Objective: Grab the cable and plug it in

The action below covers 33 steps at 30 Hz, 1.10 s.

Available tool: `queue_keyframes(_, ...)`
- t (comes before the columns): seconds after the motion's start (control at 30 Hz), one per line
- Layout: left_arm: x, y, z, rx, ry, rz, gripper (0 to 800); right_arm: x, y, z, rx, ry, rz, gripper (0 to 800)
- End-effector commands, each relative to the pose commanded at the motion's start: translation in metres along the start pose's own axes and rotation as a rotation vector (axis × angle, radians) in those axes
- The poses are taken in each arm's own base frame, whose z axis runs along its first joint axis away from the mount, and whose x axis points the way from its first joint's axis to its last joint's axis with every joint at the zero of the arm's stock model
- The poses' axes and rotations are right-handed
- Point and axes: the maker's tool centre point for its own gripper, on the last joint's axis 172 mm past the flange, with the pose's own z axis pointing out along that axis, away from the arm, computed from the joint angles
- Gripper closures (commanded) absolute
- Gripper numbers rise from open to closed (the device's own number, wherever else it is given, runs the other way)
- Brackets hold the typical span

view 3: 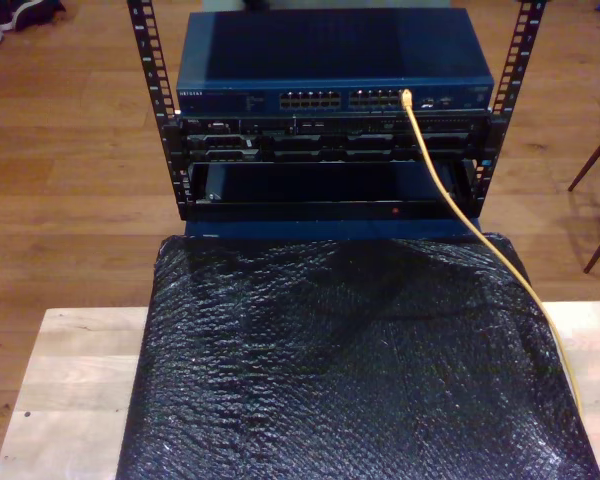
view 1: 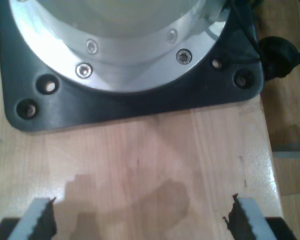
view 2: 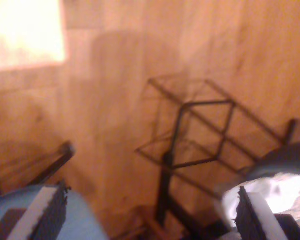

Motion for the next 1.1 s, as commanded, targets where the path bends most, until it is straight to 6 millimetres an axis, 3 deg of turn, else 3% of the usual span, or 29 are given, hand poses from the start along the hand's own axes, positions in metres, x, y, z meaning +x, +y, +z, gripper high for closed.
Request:
queue_keyframes(0.2, 0.0, 0.0, 0.0, 0.0, 0.0, 0.0, 0, -0.027, -0.064, -0.017, 0.139, 0.029, 0.016, 1)
queue_keyframes(0.47, 0.0, 0.0, 0.0, 0.0, 0.0, 0.0, 0, -0.048, -0.141, -0.045, 0.264, 0.064, 0.07, 1)
queue_keyframes(0.7, 0.0, 0.0, 0.0, 0.0, 0.0, -0.002, 0, -0.05, -0.203, -0.064, 0.34, 0.108, 0.07, 1)
queue_keyframes(1.1, 0.0, 0.0, 0.0, 0.0, 0.0, 0.0, 0, -0.031, -0.297, -0.079, 0.434, 0.26, 0.013, 0)
